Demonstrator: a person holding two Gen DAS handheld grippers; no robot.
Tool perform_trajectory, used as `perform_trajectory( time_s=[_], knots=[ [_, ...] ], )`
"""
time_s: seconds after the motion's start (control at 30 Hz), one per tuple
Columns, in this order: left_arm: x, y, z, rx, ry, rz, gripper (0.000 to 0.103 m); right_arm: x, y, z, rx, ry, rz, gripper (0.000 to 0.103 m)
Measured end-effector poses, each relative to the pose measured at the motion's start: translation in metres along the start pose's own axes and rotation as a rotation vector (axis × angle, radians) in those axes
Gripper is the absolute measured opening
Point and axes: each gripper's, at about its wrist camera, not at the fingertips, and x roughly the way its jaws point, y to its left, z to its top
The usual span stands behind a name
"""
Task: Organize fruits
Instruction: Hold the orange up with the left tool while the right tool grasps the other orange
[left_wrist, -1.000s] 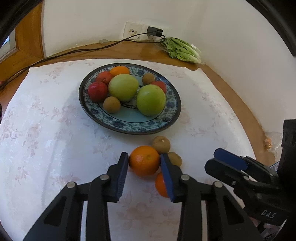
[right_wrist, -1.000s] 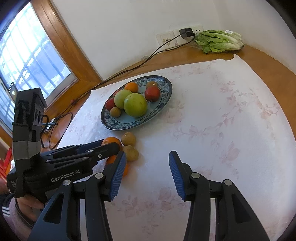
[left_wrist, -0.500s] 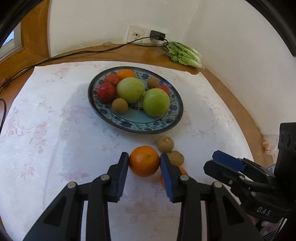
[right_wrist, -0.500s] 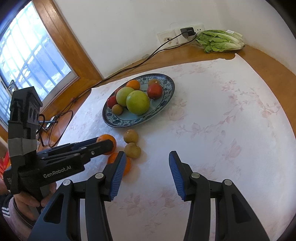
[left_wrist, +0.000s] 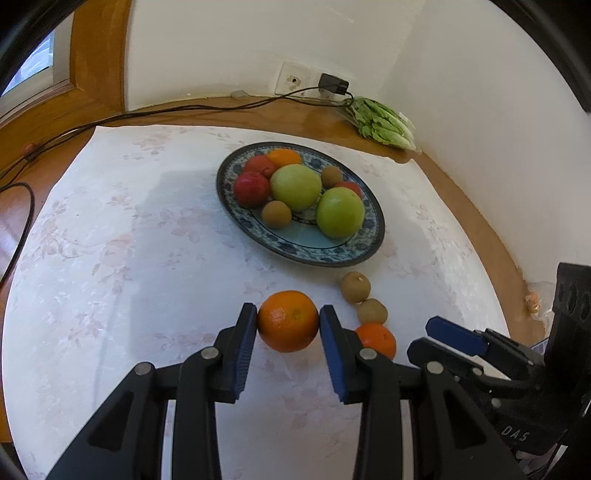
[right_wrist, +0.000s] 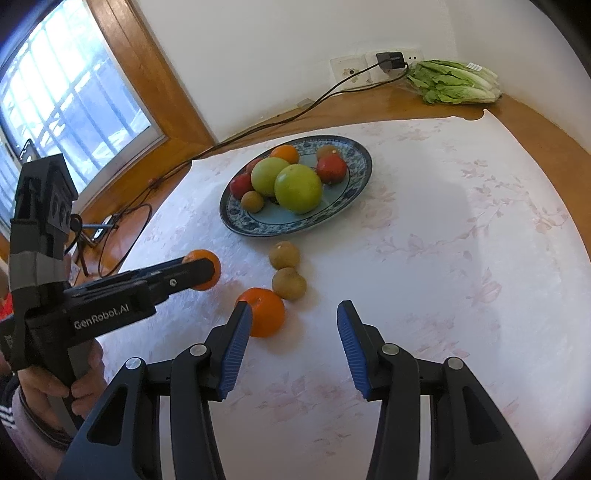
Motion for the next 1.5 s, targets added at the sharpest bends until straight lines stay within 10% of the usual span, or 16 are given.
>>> perform_trajectory(
  time_s=[1.5],
  knots=[
    [-0.008,0.033,-0.004,-0.09,-0.004,-0.043,0.036,0.034,0.032,-0.007,-0.001,0.057,-0.058,0.037]
  ],
)
